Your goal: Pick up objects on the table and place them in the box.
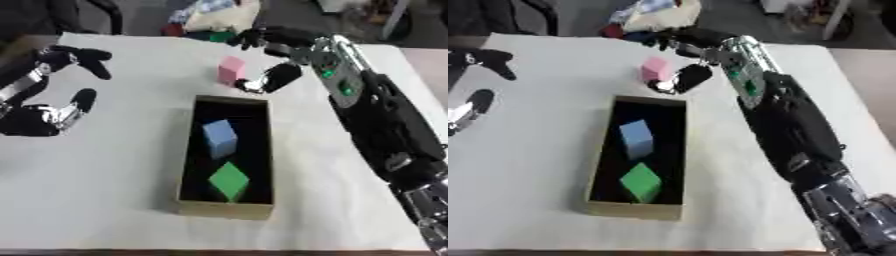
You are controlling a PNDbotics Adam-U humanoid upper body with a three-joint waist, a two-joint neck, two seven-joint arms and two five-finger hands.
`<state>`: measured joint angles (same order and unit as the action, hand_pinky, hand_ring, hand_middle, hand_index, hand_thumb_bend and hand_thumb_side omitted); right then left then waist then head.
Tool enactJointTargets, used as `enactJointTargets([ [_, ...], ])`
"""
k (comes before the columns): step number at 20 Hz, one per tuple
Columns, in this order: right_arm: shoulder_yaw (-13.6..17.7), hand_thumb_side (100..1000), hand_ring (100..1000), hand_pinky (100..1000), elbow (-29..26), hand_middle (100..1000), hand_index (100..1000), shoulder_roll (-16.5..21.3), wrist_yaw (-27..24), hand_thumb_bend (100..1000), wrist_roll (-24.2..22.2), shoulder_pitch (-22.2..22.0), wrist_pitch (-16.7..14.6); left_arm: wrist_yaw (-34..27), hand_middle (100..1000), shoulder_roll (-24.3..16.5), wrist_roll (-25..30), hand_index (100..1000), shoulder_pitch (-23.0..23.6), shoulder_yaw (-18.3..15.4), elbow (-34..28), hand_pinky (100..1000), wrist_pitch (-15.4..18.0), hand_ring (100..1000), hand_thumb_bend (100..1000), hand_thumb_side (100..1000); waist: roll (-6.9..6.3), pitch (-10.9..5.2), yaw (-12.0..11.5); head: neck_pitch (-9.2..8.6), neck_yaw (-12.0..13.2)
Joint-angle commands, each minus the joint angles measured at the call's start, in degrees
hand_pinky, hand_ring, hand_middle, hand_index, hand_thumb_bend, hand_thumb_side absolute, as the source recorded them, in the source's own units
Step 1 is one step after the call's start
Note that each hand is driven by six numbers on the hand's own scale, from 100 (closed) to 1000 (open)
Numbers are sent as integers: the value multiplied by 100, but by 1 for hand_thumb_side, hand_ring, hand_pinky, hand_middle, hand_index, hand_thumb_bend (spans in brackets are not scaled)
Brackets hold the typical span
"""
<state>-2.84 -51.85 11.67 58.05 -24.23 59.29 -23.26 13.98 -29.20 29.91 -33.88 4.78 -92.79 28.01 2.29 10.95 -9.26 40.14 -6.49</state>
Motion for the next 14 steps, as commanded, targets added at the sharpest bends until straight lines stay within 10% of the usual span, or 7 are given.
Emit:
enactJointTargets([
  [1, 367, 646, 870, 851, 175, 926, 1000, -24, 501, 439, 322, 199, 285, -87, 651, -36, 49, 930, -161, 4, -185, 856, 15, 707, 100, 672, -20, -65, -72, -126, -137],
  [14, 1289, 606, 862, 835, 742, 898, 997, -46, 1455, 436, 1122, 417, 1347, -154, 651, -2, 132, 930, -233, 19, -273, 857, 8, 706, 100, 674, -4, 50, -409, -304, -574],
])
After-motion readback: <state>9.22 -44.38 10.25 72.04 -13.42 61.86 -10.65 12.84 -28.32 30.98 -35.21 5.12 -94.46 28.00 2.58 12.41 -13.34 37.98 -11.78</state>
